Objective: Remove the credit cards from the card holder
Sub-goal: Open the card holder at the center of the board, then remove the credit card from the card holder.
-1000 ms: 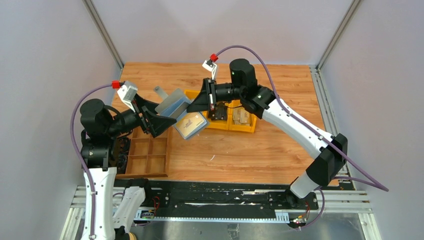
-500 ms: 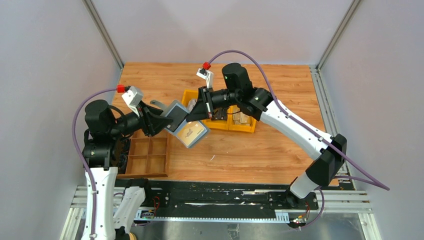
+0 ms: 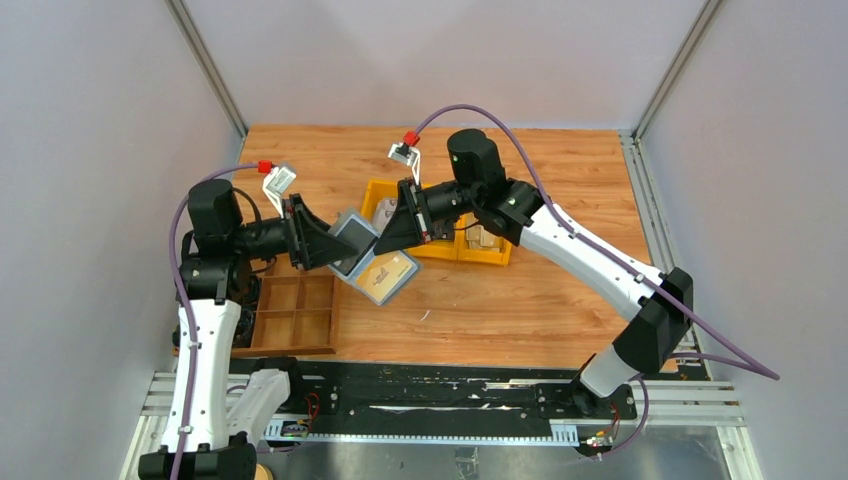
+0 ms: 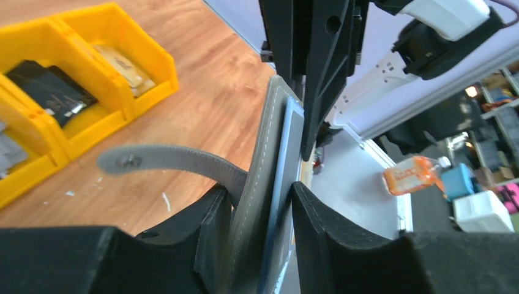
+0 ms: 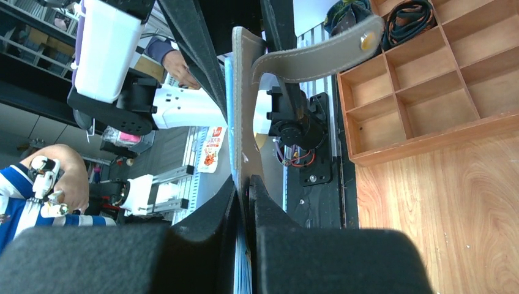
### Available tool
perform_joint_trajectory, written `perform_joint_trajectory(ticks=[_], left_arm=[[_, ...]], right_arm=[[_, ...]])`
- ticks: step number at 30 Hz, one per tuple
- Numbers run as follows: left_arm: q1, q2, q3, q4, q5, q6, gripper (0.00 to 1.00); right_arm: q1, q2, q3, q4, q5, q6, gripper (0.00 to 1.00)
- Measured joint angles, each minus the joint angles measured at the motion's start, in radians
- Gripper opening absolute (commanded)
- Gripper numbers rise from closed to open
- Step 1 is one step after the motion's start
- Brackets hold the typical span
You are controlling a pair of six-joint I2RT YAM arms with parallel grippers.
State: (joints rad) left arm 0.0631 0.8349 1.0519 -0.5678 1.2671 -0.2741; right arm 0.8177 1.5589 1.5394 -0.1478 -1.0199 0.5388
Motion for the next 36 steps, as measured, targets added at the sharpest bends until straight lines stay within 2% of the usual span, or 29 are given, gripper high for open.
perform_joint_trajectory(ticks=[2,3,4,5,6,7,8,10,12,13,15,21,23,25,26,27,30,36], left_arm=[[0.0,0.016,0.0,-0.01,0.04,-0.016,0.35],[0.0,0.022,0.0,-0.014,0.059,-0.021,0.4],[0.0,0.025,0.001,-0.018,0.073,-0.025,0.52],[0.0,0.026,0.001,-0.019,0.083,-0.027,0.7],[0.0,0.026,0.002,-0.021,0.088,-0.029,0.76],[0.0,0.026,0.003,-0.027,0.093,-0.037,0.77],[0.0,0.026,0.008,-0.035,0.098,-0.037,0.76],[0.0,0.024,0.012,-0.04,0.098,-0.036,0.67],[0.0,0.023,0.014,-0.041,0.098,-0.034,0.54],[0.0,0.021,0.014,-0.041,0.095,-0.03,0.44],[0.0,0.02,0.018,-0.043,0.09,-0.025,0.33],[0.0,0.009,0.023,-0.046,0.083,-0.025,0.14],[0.0,0.007,0.023,-0.048,0.084,-0.027,0.05],[0.0,0.006,0.023,-0.047,0.083,-0.03,0.0],[0.0,0.006,0.023,-0.047,0.08,-0.034,0.0],[0.0,0.006,0.023,-0.045,0.071,-0.036,0.0],[-0.001,0.002,0.023,-0.022,-0.016,-0.058,0.0],[-0.001,-0.034,-0.002,0.075,-0.315,-0.127,0.0]], right_arm=[[-0.001,0.0,-0.003,0.0,-0.012,-0.015,0.0],[-0.001,0.0,-0.005,0.0,-0.016,-0.019,0.0],[-0.001,0.0,-0.006,0.0,-0.022,-0.026,0.0],[-0.001,0.0,-0.006,-0.001,-0.029,-0.032,0.0],[-0.002,0.0,-0.006,-0.002,-0.035,-0.039,0.0],[-0.003,0.0,-0.005,-0.002,-0.041,-0.044,0.0],[-0.005,0.0,-0.005,-0.004,-0.047,-0.052,0.0],[-0.008,0.0,-0.005,-0.012,-0.053,-0.063,0.0],[-0.009,0.002,-0.001,-0.024,-0.055,-0.07,0.0],[-0.01,0.003,0.005,-0.033,-0.055,-0.076,0.0],[-0.011,0.004,0.013,-0.046,-0.055,-0.087,0.0],[-0.012,0.008,0.028,-0.063,-0.056,-0.112,0.01],[-0.012,0.014,0.035,-0.067,-0.056,-0.117,0.09],[-0.015,0.022,0.042,-0.074,-0.057,-0.12,0.25],[-0.016,0.027,0.049,-0.079,-0.058,-0.121,0.41],[-0.021,0.035,0.057,-0.082,-0.058,-0.12,0.5],[-0.042,0.051,0.074,-0.083,-0.051,-0.104,0.63],[-0.183,0.024,0.051,-0.001,0.024,0.008,0.68]])
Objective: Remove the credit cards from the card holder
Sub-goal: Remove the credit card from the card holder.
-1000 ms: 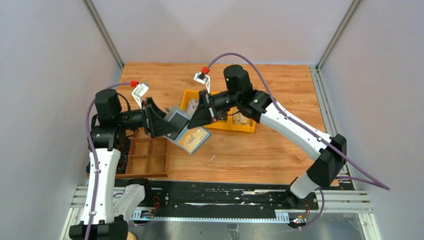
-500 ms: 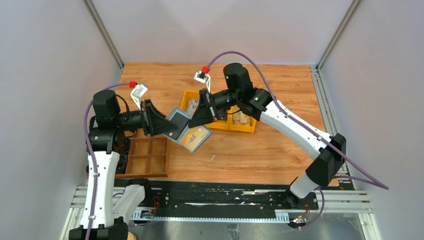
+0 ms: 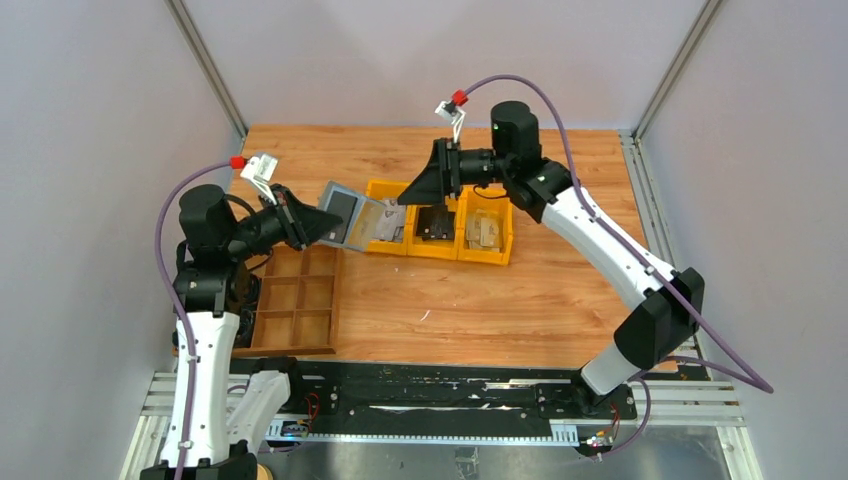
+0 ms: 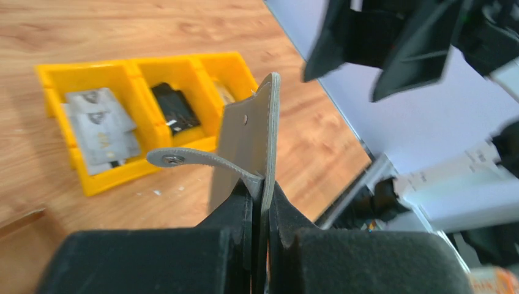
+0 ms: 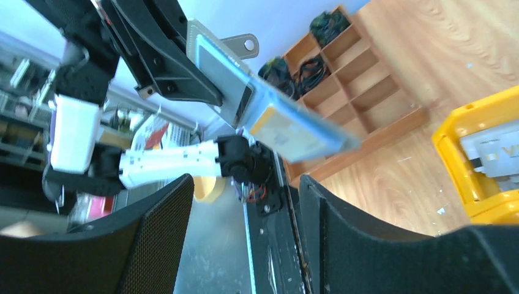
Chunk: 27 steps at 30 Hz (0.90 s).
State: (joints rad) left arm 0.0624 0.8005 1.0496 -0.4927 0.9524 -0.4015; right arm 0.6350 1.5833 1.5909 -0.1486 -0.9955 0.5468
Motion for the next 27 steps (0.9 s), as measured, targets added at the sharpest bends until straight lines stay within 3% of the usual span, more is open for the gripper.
perform_joint_trajectory(ticks=[3,8,17,27], left_arm=[[0.0,-0.003,-0.019,0.05,-0.124,-0.049,0.0],[0.0,0.012,-0.049,0.103,-0.201,-0.132,0.0],[0.0,0.014,-0.1,0.294,-0.09,-0.344,0.0],[0.0,0.005,-0.112,0.401,-0.019,-0.472,0.02]], right_arm=[[-0.031,-0.053,-0.062,0.08,0.055,0.065,0.67],[0.013,-0.092,-0.101,0.214,0.071,0.168,0.63],[0.116,0.055,-0.117,0.541,0.027,0.443,0.57],[0.117,0.127,-0.125,0.652,0.021,0.566,0.53]])
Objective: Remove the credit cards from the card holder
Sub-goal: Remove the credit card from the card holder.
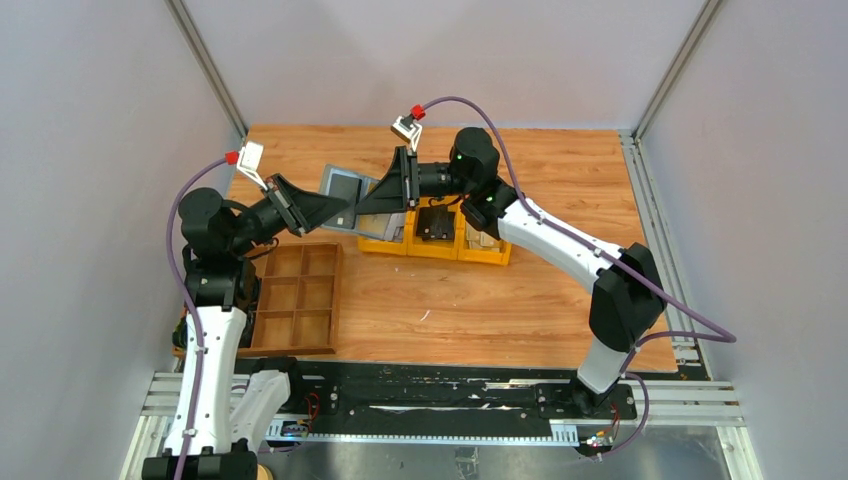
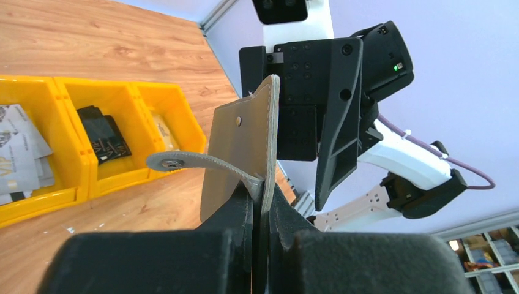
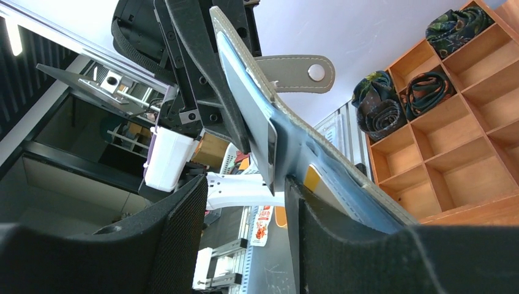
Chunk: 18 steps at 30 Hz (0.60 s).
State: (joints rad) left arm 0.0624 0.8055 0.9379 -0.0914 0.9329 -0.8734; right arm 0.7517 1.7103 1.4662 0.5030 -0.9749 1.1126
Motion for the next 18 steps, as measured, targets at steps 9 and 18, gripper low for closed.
perform_joint_trajectory(ticks=[9,18], left_arm=[[0.002,-0.016,-0.01,0.04,0.015,-0.056,0.09],[0.002,-0.035,-0.029,0.097,0.042,-0.072,0.34]], right_arm=[[0.005,0.009,0.0,0.047,-0.004,0.048,0.36],[0.008,0.041,-0.001,0.192,0.0,0.189,0.09]])
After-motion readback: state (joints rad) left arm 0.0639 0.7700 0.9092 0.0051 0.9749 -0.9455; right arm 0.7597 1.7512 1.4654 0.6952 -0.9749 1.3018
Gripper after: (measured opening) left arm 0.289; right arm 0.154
